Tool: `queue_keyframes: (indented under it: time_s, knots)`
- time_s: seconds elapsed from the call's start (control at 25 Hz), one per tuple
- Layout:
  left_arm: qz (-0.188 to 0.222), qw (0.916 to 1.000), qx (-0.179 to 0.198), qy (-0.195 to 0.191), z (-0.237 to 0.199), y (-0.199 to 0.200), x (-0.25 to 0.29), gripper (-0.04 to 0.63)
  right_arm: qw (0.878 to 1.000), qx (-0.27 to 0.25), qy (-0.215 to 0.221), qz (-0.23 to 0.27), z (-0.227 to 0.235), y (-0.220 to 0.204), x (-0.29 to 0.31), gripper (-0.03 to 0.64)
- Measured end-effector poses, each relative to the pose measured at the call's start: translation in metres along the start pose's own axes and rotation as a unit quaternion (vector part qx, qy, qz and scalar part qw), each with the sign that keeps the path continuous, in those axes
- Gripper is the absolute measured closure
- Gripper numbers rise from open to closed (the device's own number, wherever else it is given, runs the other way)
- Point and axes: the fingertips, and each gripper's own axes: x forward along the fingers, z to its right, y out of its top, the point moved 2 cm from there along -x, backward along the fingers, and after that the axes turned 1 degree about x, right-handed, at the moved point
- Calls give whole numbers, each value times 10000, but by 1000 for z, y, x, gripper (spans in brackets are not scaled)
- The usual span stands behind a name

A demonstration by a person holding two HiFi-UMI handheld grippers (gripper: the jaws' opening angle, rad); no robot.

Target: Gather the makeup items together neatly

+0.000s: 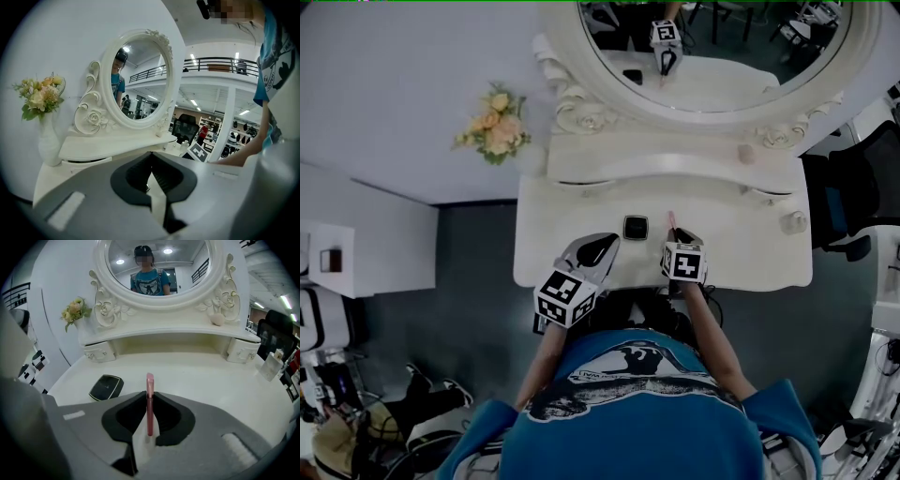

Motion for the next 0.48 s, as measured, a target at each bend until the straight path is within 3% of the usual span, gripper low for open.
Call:
queue_keyframes:
  time_s: [0.48]
  knots:
    - [39,10000,-36,-39,-26,-3,-17,583,9981,317,-366,-379,-20,-16,12,568]
